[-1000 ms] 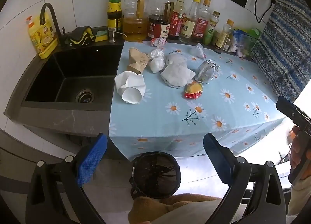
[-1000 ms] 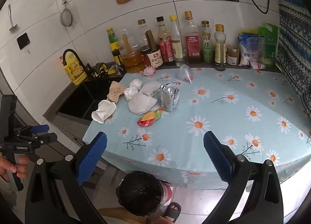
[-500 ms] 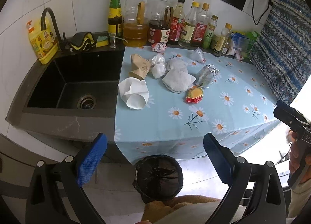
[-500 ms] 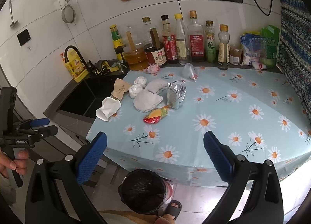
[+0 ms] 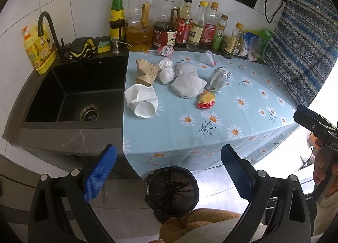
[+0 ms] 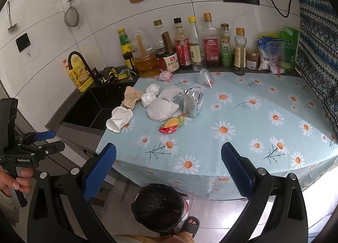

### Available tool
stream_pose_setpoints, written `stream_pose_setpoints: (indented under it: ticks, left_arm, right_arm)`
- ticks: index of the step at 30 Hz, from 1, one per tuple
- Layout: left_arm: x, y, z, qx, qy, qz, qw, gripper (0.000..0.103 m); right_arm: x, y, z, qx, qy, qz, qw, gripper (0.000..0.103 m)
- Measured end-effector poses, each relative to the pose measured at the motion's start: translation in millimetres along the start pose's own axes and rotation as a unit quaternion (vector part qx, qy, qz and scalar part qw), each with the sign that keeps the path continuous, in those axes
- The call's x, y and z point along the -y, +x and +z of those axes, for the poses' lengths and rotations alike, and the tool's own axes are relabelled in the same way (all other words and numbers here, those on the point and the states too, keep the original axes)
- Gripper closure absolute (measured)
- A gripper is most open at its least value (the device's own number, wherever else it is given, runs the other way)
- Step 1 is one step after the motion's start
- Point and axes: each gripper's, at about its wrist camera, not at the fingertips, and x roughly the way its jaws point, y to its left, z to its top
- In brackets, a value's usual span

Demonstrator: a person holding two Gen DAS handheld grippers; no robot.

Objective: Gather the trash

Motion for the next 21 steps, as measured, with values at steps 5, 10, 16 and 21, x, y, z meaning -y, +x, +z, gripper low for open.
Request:
stream_pose_setpoints:
  ticks: [5, 10, 16, 21]
  left_arm:
    - [-6.5, -2.2, -1.0, 0.003, 0.002, -0.007, 1.0000, 0.007]
    - [-12.3, -4.0, -4.6, 0.005, 0.005, -0.015, 0.9999, 0.007]
    - [-16.5, -5.2, -9.4, 0.003, 0.007, -0.017, 0.9998, 0.007]
    - [-19.2, -4.7, -9.9, -0.001, 0.001, -0.019, 0.9998, 0.007]
  right_arm:
    - [-7.0, -3.7, -2.3, 0.003, 0.003, -0.007, 1.000, 0.004]
    - [-11.3, -4.2, -2.4, 0.005, 0.005, -0.007, 1.000, 0.004]
    - [-18.8, -3.9, -6.9, 0.004, 0.009, -0.010, 1.000, 0.004]
    - [-21.3, -5.2, -8.7, 0.005, 0.013, -0.012, 1.000, 0.004]
